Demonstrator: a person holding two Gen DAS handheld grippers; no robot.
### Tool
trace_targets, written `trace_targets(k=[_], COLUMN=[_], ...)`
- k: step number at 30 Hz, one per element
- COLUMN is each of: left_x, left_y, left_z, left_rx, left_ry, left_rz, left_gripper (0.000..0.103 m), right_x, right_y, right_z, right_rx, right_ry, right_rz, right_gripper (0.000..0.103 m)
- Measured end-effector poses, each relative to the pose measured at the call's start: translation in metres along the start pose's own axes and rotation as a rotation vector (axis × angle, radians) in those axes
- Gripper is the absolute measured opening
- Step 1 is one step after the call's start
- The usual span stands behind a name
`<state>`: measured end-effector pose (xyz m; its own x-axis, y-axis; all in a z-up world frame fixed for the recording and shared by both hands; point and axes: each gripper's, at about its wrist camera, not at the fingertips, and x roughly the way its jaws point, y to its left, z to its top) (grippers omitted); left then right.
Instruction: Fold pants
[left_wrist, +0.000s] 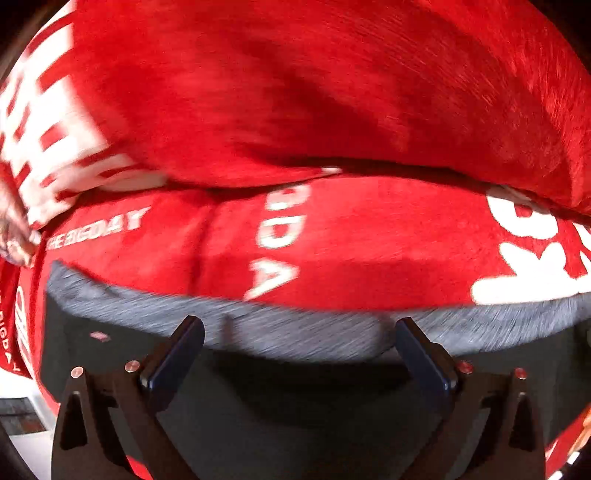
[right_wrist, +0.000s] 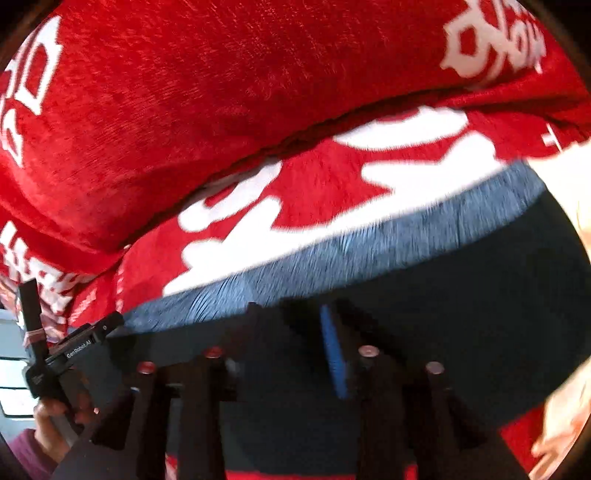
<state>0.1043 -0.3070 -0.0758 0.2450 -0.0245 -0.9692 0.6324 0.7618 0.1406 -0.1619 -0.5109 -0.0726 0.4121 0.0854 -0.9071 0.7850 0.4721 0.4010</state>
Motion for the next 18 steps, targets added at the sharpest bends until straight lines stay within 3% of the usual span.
trace_targets(k=[3, 7, 11, 15, 18], left_x=[-0.014, -0.017, -0.003, 0.018, 0.039], left_y=[0.042, 0.112, 0.186, 0.259, 0.293], left_z=[-0.025, -0.057, -0.078, -0.101, -0.118], left_rx=[0.022, 0.039, 0.035, -0.038, -0.089], left_ry=[-0.011, -0.018, -0.034, -0.002, 0.038], left_rz=[0.013, 0.03, 0.059, 0.037, -0.002], left_gripper=[0.103, 0.103, 0.103, 0.103, 0.103], right_x=[-0.006, 0.002, 0.024, 0.051, 0.09], right_y=[0.02, 0.083, 0.18, 0.288, 0.373], right_z=[-0.017, -0.029, -0.052, -0.081, -0.101], right_rx=[-0.016, -0.126, -0.293, -0.462, -0.614], right_ry=[0.017, 0.059, 0.106, 0.163, 0.226], right_rz=[0.031, 0.098, 0.155, 0.227, 0.246], right_gripper=[0.045, 0.045, 0.045, 0.062, 0.062])
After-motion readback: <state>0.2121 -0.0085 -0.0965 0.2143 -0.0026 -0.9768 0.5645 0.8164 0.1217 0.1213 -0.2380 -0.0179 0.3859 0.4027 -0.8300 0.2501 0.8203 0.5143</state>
